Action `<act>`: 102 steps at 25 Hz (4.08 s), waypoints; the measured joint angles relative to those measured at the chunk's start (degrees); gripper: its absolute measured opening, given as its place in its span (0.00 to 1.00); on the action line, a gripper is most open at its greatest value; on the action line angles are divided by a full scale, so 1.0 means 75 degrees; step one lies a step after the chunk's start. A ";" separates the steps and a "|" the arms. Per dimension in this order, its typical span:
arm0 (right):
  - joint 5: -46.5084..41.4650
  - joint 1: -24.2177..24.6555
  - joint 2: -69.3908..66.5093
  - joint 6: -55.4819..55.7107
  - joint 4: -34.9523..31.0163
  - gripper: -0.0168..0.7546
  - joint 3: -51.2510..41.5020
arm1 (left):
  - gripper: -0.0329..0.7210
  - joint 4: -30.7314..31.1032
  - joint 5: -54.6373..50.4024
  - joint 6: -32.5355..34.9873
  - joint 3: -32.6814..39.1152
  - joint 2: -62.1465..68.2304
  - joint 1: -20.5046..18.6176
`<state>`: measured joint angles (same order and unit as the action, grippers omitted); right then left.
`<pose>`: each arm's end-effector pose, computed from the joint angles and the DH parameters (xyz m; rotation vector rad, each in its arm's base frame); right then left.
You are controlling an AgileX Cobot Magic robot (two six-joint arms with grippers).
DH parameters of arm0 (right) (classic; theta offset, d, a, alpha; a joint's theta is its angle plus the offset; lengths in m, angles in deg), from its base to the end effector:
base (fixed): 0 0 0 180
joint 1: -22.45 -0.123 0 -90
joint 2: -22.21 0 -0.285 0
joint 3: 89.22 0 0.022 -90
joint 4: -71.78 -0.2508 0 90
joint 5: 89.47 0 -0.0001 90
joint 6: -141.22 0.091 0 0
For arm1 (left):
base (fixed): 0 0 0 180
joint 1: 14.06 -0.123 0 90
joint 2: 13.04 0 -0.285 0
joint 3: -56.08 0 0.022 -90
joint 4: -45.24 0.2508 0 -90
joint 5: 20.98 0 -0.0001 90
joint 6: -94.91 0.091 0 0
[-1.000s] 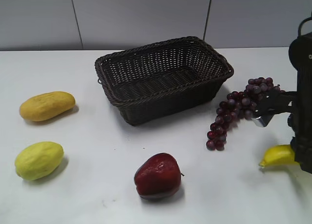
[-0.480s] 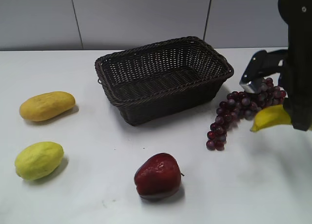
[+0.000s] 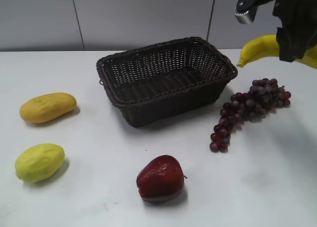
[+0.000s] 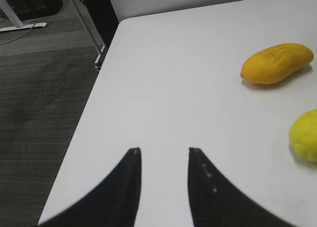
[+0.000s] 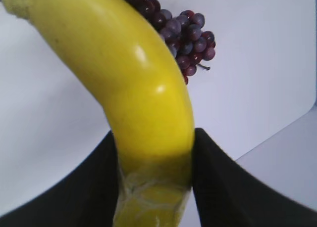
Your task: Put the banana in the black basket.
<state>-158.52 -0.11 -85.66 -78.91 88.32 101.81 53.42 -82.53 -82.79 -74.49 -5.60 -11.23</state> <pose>0.3432 0.1164 0.3014 -1.5985 2.4281 -0.4631 -0.0045 0.0116 0.2727 0.0853 2.0607 0.1658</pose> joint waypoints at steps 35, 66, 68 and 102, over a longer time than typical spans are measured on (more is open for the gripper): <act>0.7562 -0.1656 -0.3011 -0.4235 0.0189 0.44 0.0371 | 0.36 0.0000 0.0000 0.0000 0.0000 0.0000 0.0000; 0.3016 -0.0001 -0.1693 0.3414 0.0410 0.88 0.1633 | 0.36 0.0000 0.0000 0.0000 0.0000 0.0000 0.0000; 0.2046 0.0450 -0.1693 0.3839 0.0395 0.88 0.1687 | 0.36 0.0000 0.0000 0.0000 0.0000 0.0000 0.0000; 0.1334 0.2589 0.6354 0.5048 -0.2007 0.79 -0.6586 | 0.36 0.0000 0.0000 0.0000 0.0000 0.0000 0.0000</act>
<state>-148.52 19.30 -38.01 -41.05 73.27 52.41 53.42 -82.53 -82.79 -74.49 -5.60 -11.23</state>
